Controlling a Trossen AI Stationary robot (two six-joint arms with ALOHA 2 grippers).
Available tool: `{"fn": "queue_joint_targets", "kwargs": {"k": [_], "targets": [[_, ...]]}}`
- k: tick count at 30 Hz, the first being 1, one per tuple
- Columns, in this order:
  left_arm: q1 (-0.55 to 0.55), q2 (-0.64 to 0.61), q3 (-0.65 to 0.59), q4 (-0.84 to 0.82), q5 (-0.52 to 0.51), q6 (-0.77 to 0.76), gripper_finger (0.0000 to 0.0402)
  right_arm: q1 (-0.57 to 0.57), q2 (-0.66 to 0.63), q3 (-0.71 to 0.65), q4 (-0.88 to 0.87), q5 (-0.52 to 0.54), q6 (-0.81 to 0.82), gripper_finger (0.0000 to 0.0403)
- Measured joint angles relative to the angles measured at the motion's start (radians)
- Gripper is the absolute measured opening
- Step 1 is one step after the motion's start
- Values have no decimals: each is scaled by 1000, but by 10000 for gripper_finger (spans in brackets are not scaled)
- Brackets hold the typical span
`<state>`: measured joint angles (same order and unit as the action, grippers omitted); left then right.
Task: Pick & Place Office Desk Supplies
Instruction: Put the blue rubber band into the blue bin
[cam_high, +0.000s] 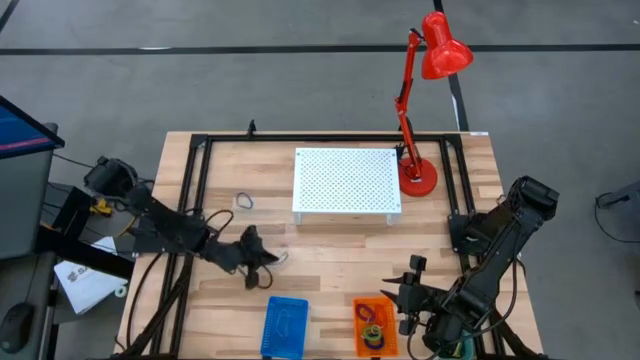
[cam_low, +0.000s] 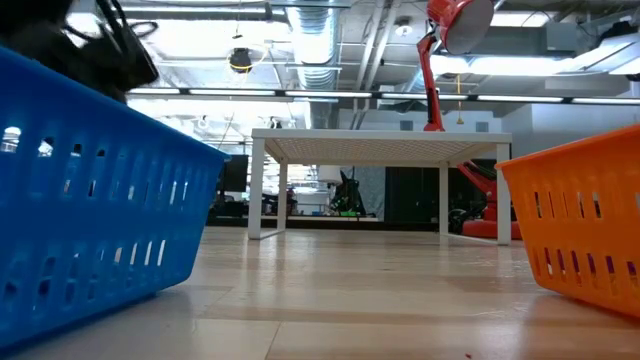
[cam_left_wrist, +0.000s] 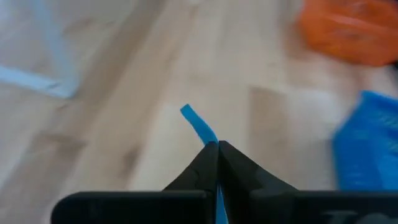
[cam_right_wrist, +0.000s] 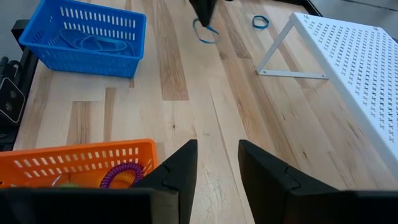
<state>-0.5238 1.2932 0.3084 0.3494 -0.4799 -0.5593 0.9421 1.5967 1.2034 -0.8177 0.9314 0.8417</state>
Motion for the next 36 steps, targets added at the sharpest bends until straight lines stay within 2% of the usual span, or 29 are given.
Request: {"fn": "queue_joint_targets", "kwargs": {"k": [8,13,18,23,26,30,36], "targets": [[-142,-2,4,227,7,73,0,0,0,0,4,0,0,113],[-195,8,57,246,25,89,0,0,0,0,4,0,-1,113],[-226,102,140,247,30,107,0,0,0,0,4,0,-3,113],[-227,246,238,245,104,107,0,0,0,0,10,-7,-3,113],[-227,290,272,242,163,110,4,0,0,0,13,-16,-3,113],[-227,295,279,243,197,109,39,0,0,0,13,-27,4,113],[-227,294,279,242,191,102,131,0,0,0,12,-41,0,113]]}}
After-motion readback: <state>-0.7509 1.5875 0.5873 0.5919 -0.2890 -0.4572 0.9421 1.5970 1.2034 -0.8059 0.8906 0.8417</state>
